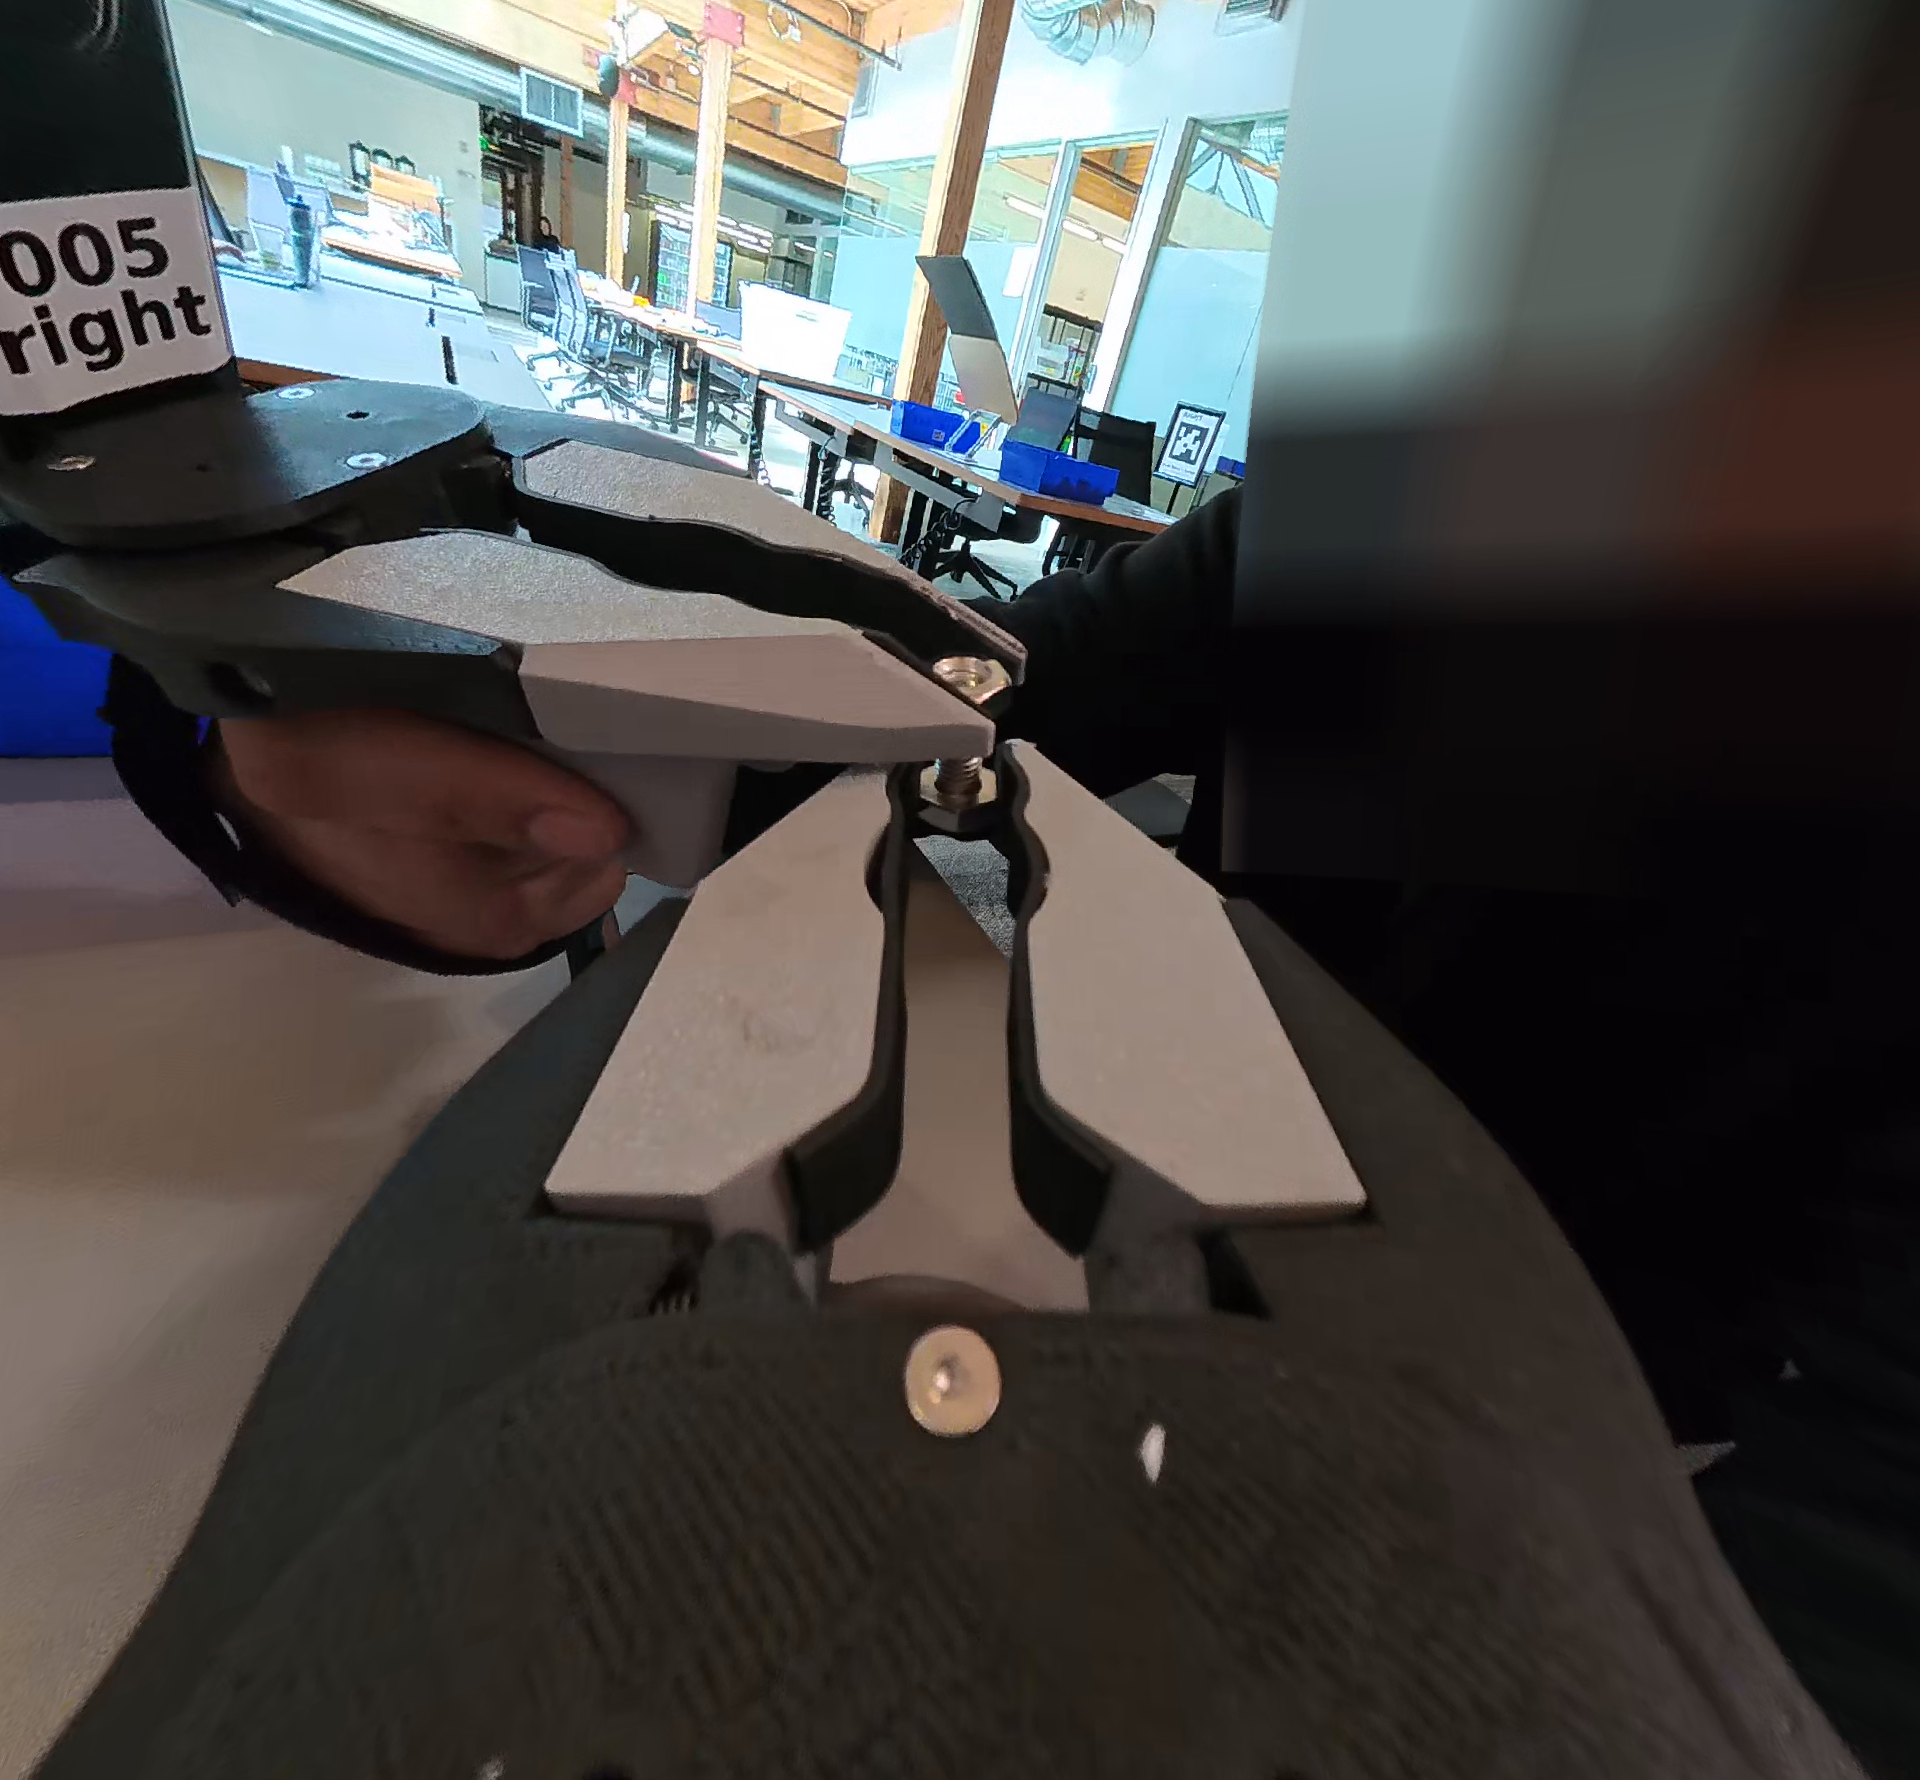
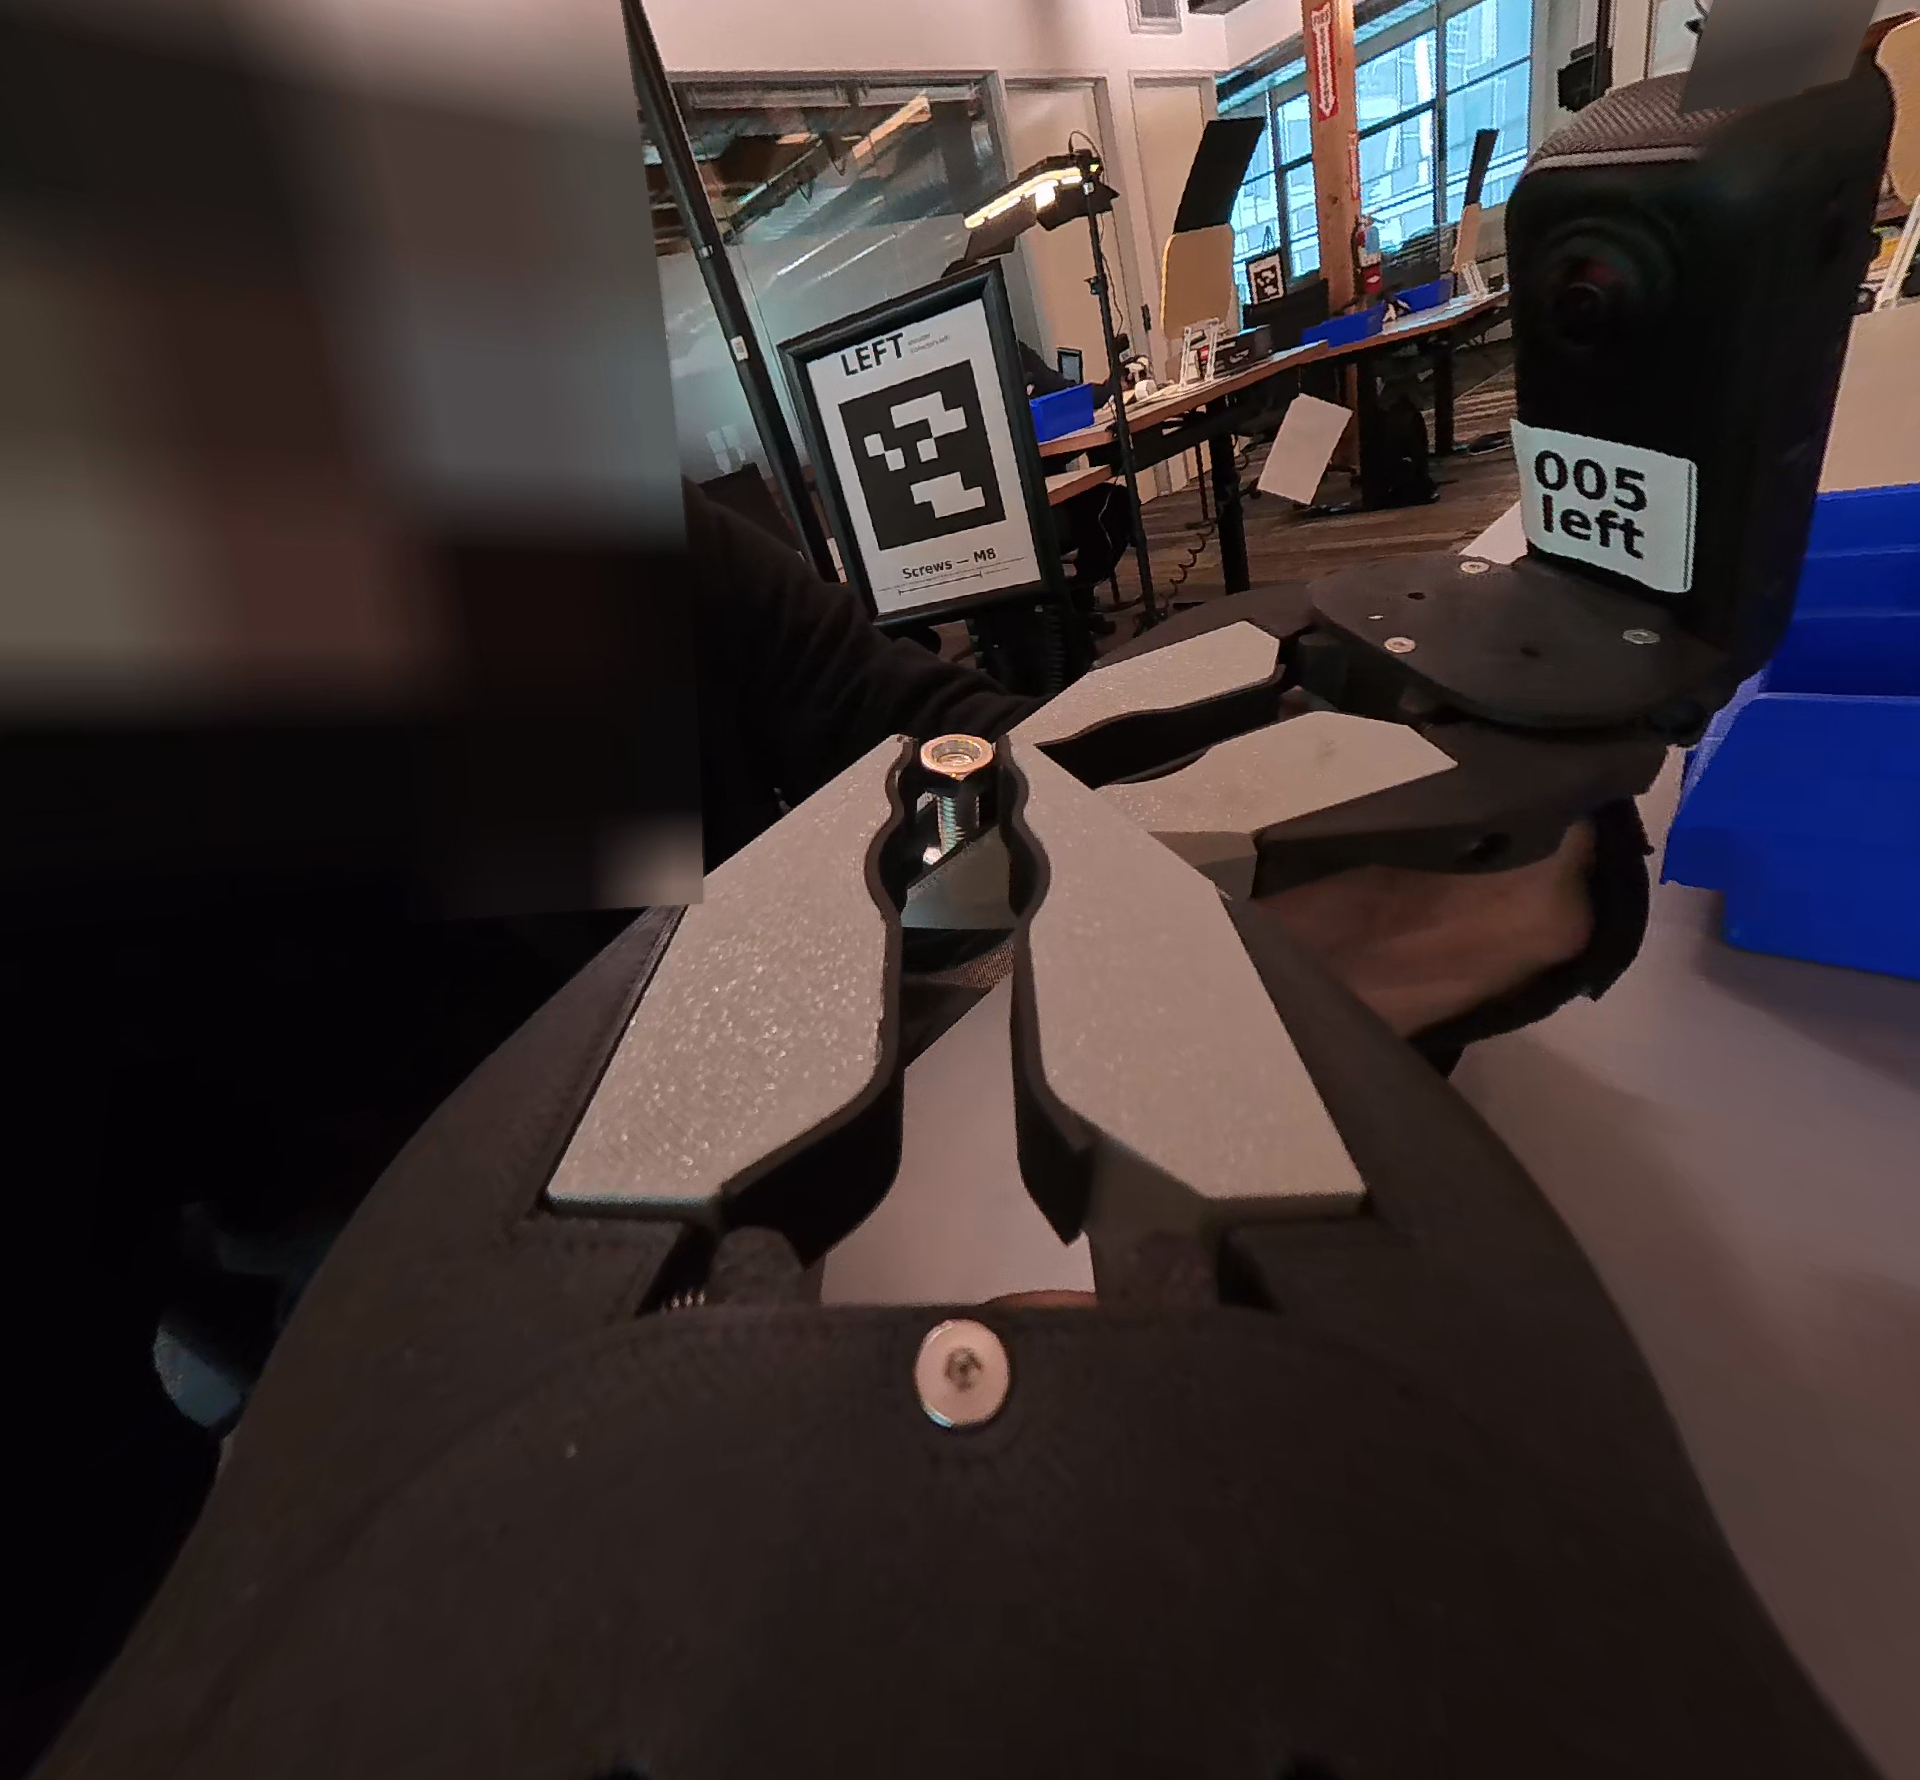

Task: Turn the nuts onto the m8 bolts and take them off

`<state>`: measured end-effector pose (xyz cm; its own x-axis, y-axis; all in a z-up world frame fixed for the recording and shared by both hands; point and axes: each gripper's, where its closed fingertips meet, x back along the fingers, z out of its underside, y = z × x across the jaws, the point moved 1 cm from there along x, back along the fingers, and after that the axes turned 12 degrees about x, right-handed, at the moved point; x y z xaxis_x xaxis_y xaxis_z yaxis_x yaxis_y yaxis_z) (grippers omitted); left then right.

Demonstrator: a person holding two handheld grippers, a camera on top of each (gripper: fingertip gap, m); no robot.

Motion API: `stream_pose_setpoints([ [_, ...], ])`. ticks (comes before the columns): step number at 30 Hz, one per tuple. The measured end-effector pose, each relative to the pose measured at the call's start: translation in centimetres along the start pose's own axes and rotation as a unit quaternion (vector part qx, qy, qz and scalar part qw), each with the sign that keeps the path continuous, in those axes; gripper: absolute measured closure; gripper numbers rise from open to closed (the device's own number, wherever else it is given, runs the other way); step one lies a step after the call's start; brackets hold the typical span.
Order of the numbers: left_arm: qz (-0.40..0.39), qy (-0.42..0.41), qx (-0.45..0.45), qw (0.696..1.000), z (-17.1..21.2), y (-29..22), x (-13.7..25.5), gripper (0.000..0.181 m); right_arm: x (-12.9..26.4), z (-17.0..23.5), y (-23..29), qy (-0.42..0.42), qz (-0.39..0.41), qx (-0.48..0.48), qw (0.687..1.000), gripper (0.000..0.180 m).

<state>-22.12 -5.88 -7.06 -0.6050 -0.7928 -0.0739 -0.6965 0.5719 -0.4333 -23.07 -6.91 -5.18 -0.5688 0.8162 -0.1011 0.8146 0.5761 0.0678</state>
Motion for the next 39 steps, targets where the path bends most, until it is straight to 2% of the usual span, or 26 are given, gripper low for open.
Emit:
stream_pose_setpoints([
  [8,-0.025,-0.008,-0.004,1.0,-0.3,0.6,0.3,0.169,0.5,-0.1,-0.5,0.0,0.017,0.009,1.0,0.169],
  [14,-0.148,-0.048,0.001,0.988,-2.0,3.9,1.8,0.169,3.2,-0.5,-3.0,-0.001,0.114,0.028,0.993,0.169],
  [22,-0.334,-0.055,0.009,0.941,-2.5,8.5,3.9,0.169,6.7,0.5,-6.0,0.045,0.238,0.045,0.969,0.169],
  [27,-0.447,-0.058,-0.002,0.893,-2.8,10.7,5.5,0.169,8.2,0.9,-7.8,0.061,0.31,0.065,0.947,0.169],
  [32,-0.582,-0.06,-0.043,0.81,-3.0,13.0,8.1,0.169,9.6,1.6,-10.6,0.065,0.414,0.07,0.905,0.169],
  [37,-0.695,-0.068,-0.103,0.708,-3.3,14.4,10.8,0.169,10.5,2.0,-13.1,0.053,0.543,0.058,0.836,0.169],
  [39,-0.718,-0.083,-0.109,0.682,-3.3,15.0,11.6,0.169,10.8,2.2,-13.9,0.057,0.598,0.054,0.797,0.169],
])
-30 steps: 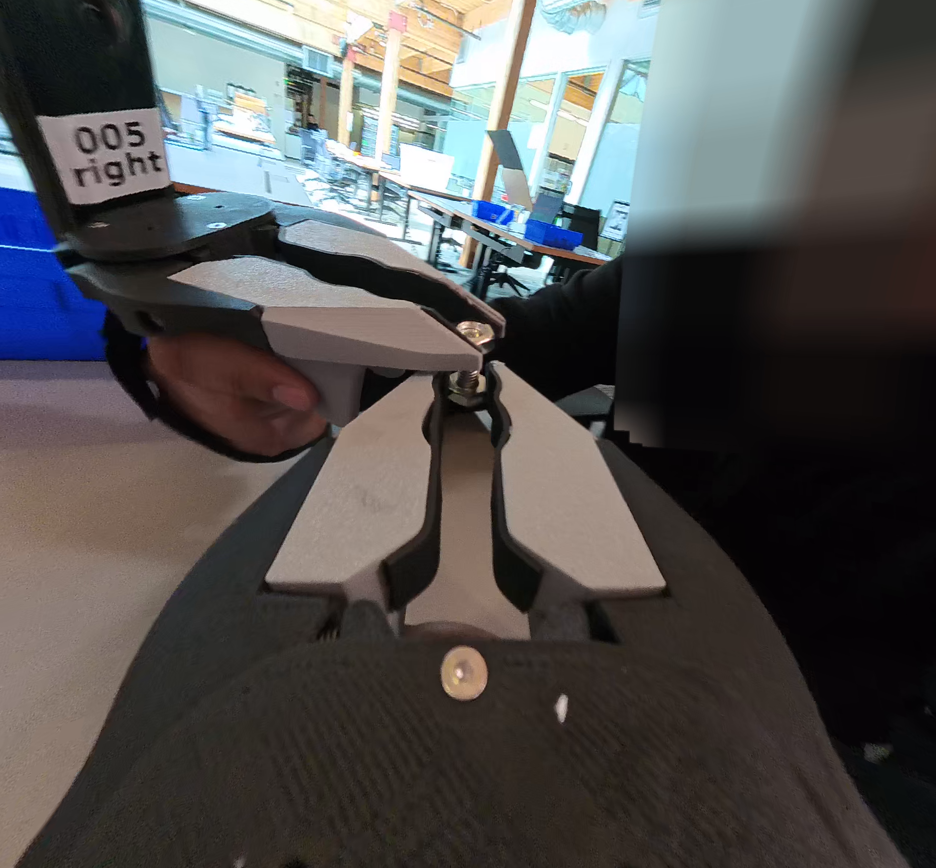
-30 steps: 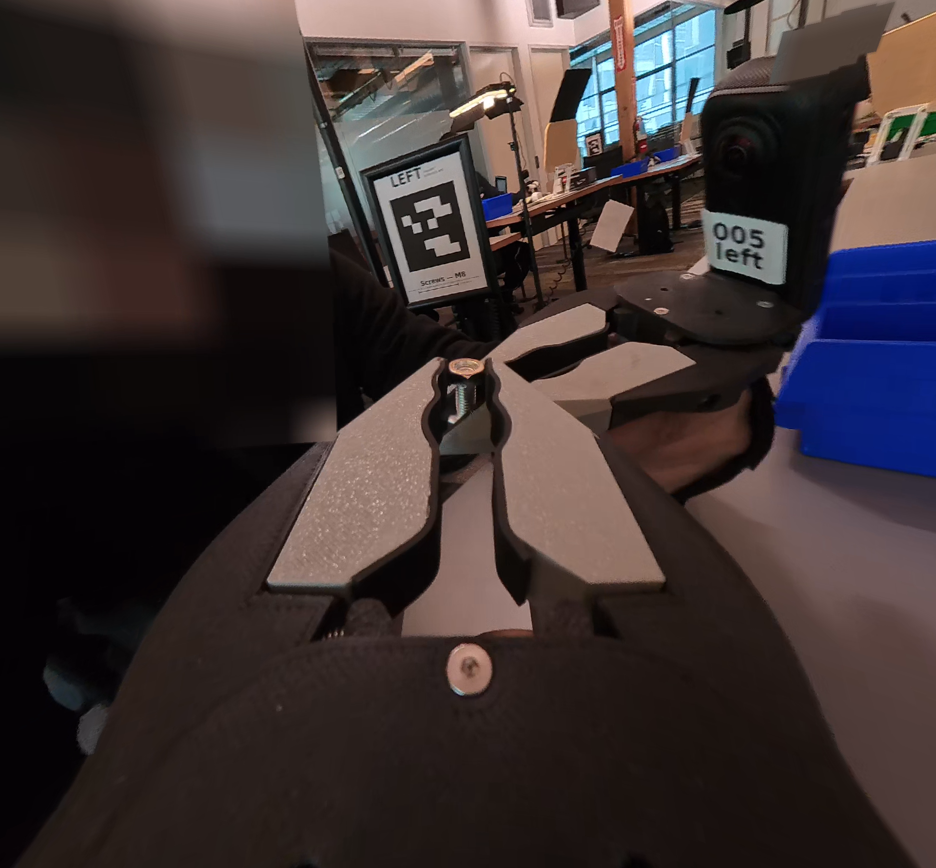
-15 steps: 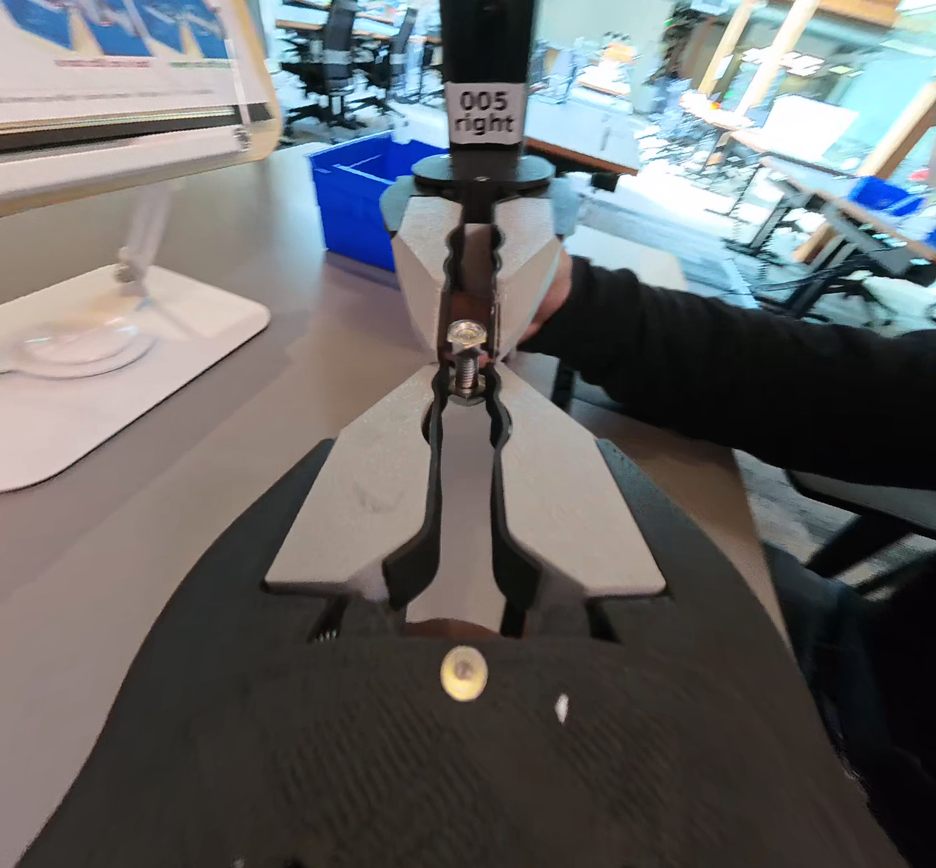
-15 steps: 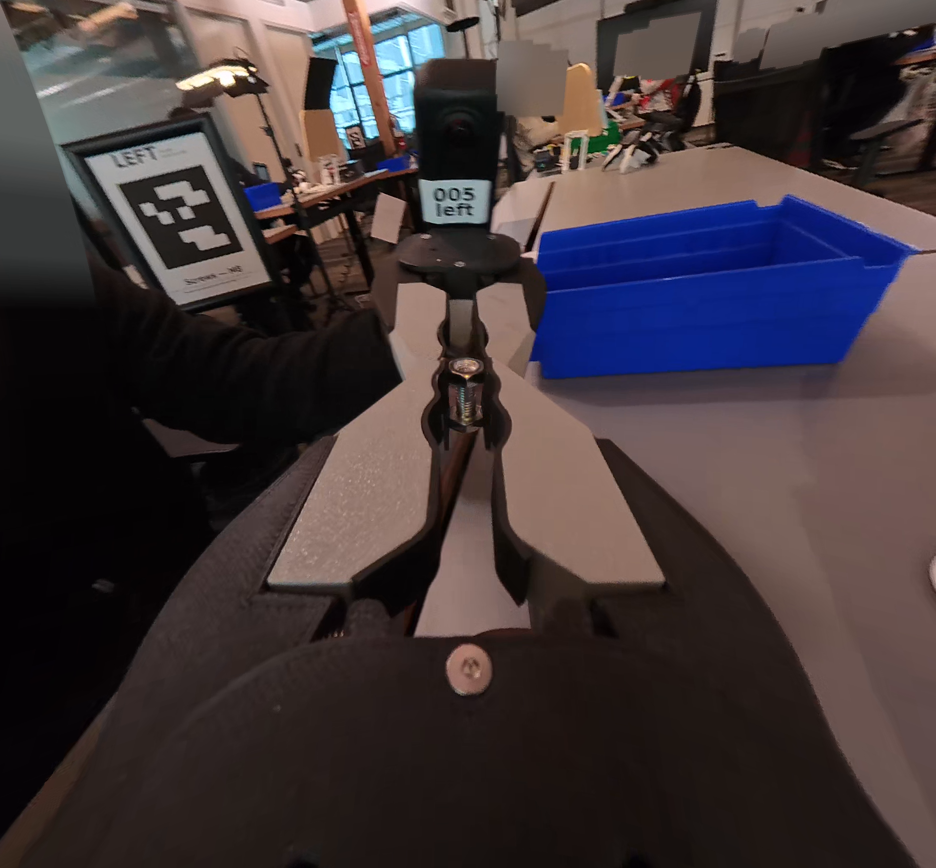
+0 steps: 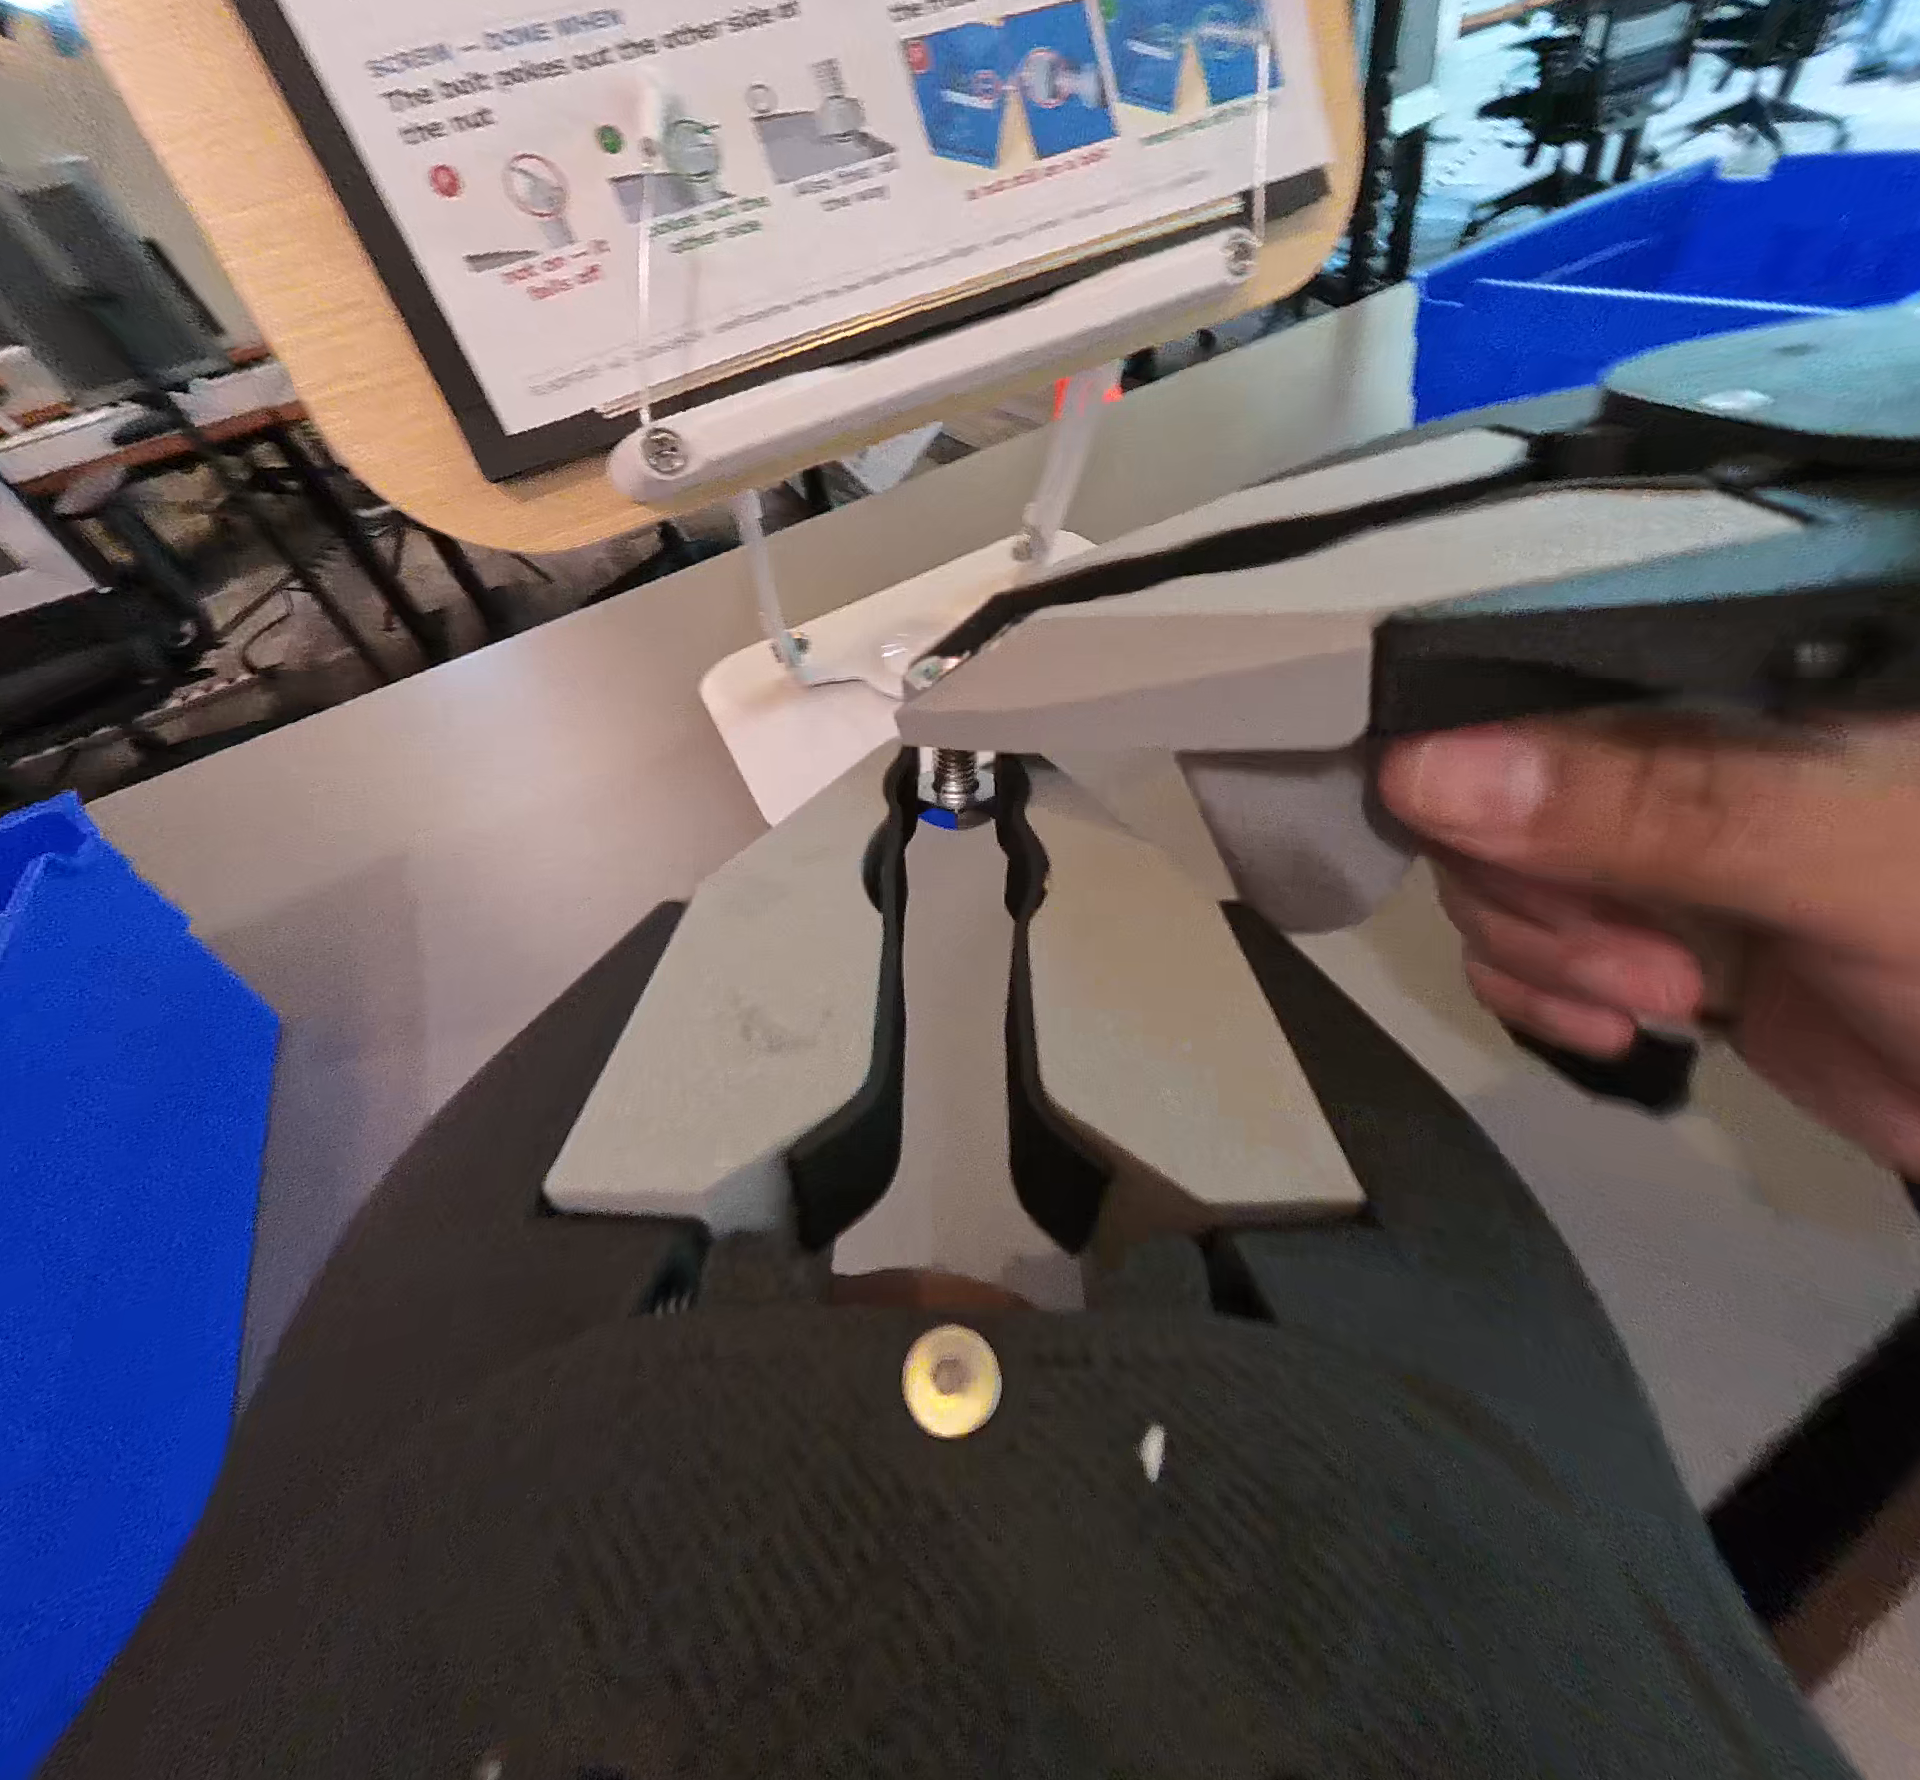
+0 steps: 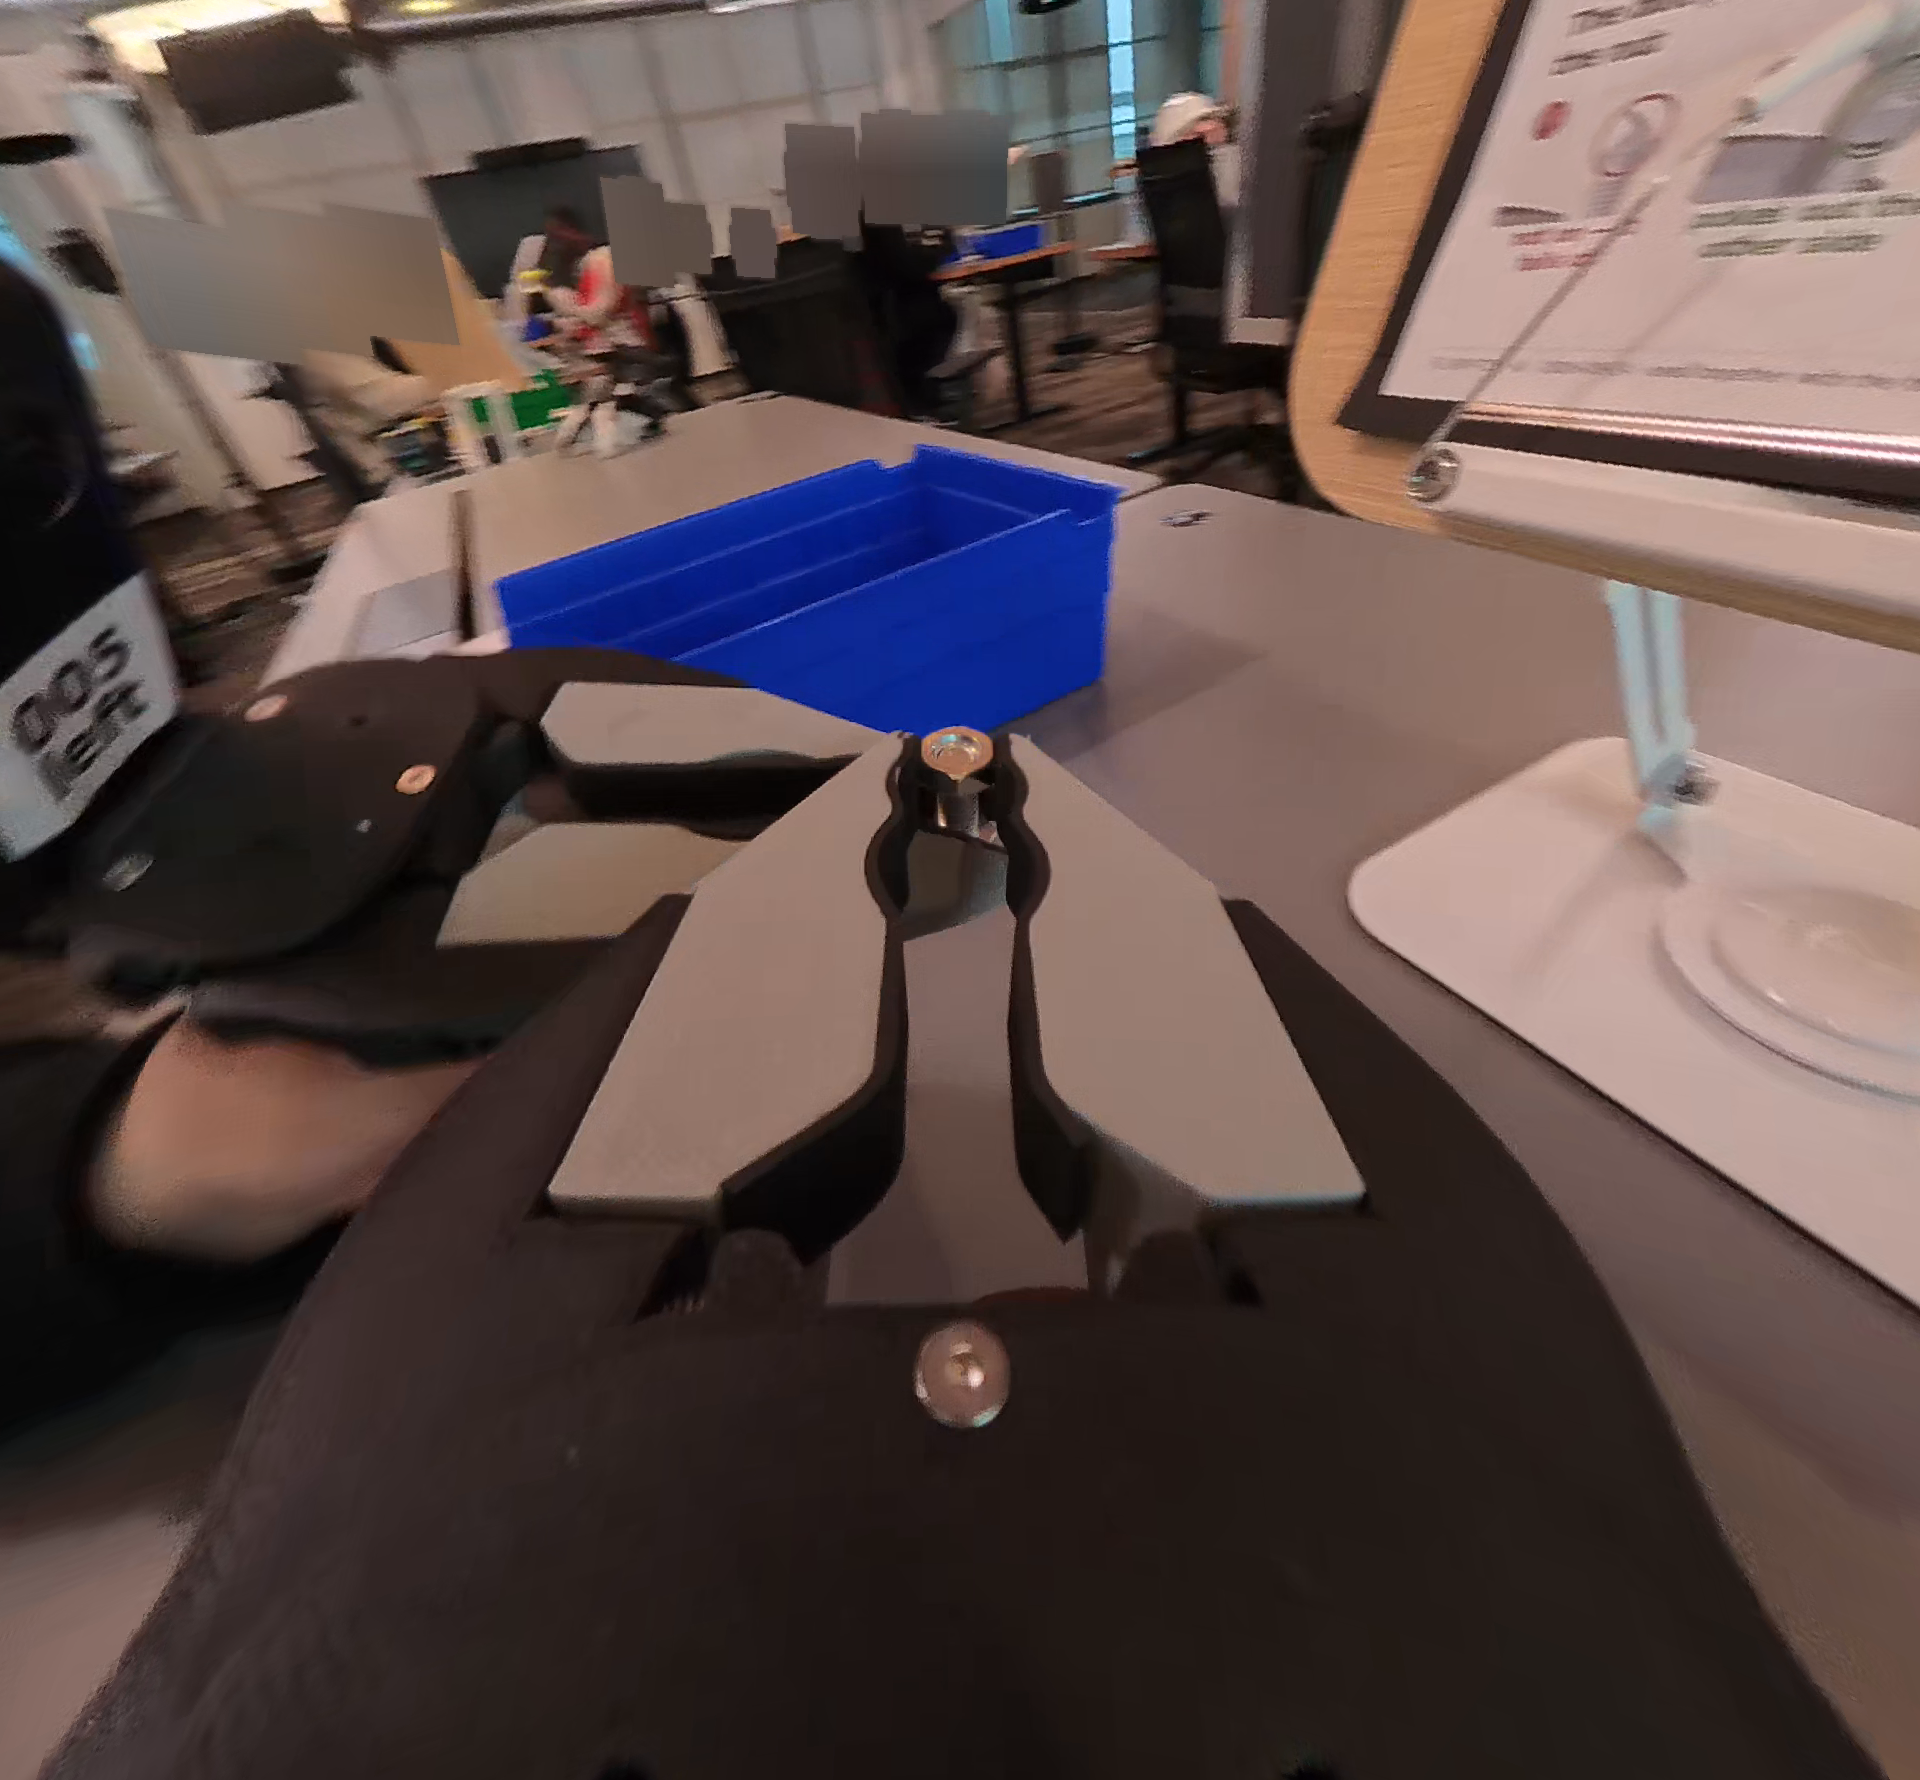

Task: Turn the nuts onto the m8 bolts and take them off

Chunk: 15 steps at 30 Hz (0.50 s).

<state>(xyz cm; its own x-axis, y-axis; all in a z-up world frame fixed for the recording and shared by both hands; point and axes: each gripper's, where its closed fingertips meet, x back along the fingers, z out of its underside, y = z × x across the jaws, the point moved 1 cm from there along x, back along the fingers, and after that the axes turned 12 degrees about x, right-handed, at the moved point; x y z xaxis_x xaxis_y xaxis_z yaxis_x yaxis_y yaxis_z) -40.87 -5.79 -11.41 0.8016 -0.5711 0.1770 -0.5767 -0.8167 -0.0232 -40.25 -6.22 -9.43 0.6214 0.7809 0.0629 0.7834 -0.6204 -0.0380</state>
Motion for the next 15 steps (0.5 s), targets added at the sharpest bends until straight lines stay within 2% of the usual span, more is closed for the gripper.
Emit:
stream_pose_setpoints([
  [3,-0.028,-0.014,0.016,0.999,-0.2,0.6,-0.5,0.169,-0.6,0.0,-0.5,0.006,0.088,0.013,0.996,0.169],
  [5,-0.042,-0.024,0.02,0.999,-0.4,1.1,-0.6,0.169,-0.8,-0.2,-0.6,0.009,0.115,0.02,0.993,0.169],
  [13,0.006,-0.013,0.045,0.999,-0.1,0.5,-0.6,0.169,-0.6,-0.2,-0.6,-0.005,0.083,-0.001,0.997,0.167],
  [15,0.022,-0.009,0.041,0.999,0.0,0.5,-0.4,0.168,-0.3,-1.1,-0.5,-0.02,0.062,0.004,0.998,0.157],
])
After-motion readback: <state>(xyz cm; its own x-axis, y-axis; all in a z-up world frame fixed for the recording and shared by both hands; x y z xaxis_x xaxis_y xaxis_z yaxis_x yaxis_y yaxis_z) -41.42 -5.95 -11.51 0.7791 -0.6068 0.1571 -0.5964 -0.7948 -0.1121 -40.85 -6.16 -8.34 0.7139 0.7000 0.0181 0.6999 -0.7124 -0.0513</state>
